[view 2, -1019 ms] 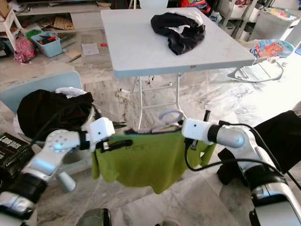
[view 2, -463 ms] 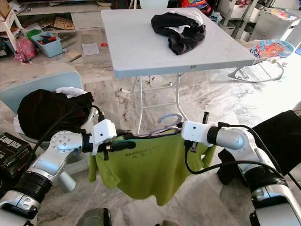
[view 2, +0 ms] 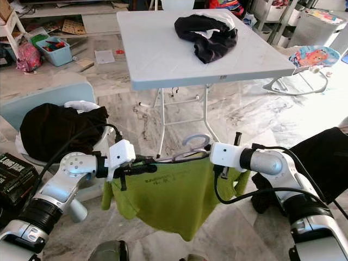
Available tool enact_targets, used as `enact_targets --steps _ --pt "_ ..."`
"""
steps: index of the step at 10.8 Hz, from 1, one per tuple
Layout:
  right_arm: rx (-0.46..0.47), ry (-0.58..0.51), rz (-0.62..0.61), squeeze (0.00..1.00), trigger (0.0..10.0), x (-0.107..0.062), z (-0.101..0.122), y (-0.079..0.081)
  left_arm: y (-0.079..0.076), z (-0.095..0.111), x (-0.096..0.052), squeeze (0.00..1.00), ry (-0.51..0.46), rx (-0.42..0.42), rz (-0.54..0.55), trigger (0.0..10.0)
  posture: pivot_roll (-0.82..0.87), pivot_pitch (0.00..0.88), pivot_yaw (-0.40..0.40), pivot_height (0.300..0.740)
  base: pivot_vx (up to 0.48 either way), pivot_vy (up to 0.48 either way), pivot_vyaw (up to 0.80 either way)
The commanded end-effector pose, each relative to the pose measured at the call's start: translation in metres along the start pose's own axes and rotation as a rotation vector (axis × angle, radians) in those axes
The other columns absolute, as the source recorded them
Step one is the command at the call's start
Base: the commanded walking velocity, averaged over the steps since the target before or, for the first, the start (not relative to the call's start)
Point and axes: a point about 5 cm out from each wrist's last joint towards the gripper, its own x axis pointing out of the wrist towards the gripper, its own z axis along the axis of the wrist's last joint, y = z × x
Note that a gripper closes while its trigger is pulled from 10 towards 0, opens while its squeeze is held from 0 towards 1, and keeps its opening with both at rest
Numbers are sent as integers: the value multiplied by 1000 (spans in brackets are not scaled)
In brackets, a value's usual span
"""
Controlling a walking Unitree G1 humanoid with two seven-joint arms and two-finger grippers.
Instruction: Hang hanger
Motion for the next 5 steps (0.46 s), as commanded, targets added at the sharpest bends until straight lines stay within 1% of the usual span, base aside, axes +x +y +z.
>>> enact_targets --steps 1,3,5 --pt "-9 -72 -10 0 10000 1 11 -8 1 2 4 0 1 10 -11 0 -99 0 -20 740 0 0 0" --pt "41 -109 75 0 10000 6 14 4 6 -3 -1 0 14 6 22 0 -91 0 -8 740 0 0 0" --pt "61 -99 154 0 10000 2 10 9 9 -5 -4 0 14 11 44 0 -88 0 -10 740 0 0 0"
